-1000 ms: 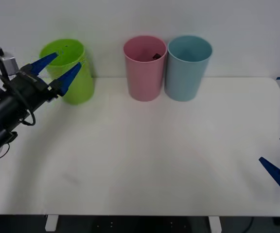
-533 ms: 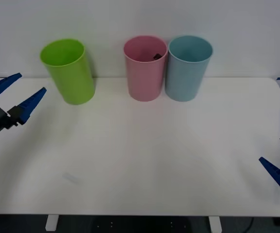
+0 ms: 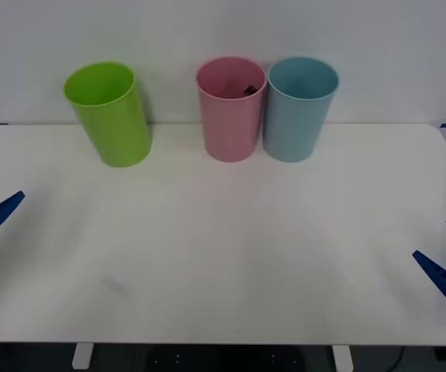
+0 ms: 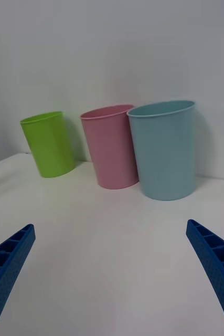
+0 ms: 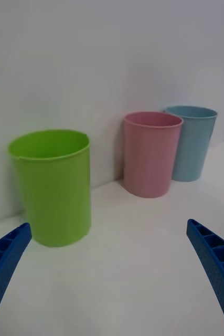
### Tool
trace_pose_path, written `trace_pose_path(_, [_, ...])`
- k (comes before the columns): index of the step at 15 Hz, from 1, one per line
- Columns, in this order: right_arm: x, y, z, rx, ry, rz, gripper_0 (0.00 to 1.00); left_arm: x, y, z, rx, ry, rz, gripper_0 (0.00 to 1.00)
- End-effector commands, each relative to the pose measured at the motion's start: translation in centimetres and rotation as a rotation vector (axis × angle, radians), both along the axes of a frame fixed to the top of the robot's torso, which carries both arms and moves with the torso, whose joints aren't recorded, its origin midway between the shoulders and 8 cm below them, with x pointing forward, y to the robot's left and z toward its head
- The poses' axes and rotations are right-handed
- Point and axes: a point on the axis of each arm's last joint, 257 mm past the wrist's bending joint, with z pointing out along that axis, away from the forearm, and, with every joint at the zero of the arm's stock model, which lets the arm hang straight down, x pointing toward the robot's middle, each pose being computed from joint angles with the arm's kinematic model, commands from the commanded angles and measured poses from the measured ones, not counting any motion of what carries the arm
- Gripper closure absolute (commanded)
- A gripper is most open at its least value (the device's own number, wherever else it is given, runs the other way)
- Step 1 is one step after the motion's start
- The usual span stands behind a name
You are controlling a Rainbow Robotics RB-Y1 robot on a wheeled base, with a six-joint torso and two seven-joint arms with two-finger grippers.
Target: Grasp the object on the table and drop it into the matching bin: aluminum can to the light blue bin, PET bottle to the pink bin.
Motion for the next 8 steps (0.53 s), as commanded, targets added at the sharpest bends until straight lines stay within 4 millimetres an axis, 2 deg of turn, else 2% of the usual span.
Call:
trace_pose_path(1, [0.0, 0.0, 0.0, 0.000, 0.000, 0.000, 0.00, -2.5, 1.6, -1.1, -0.010, 0.043, 0.012, 0.00])
trace_pose_path(4, [0.0, 0.0, 0.0, 0.000, 0.000, 0.000, 0.00, -4.8, 2.4, -2.5, -0.028, 0.088, 0.021, 0.00])
trace_pose_path(8, [0.0, 0.0, 0.0, 0.000, 0.000, 0.000, 0.00, -6.5, 3.1, -3.4, -0.028, 0.113, 0.032, 0.00])
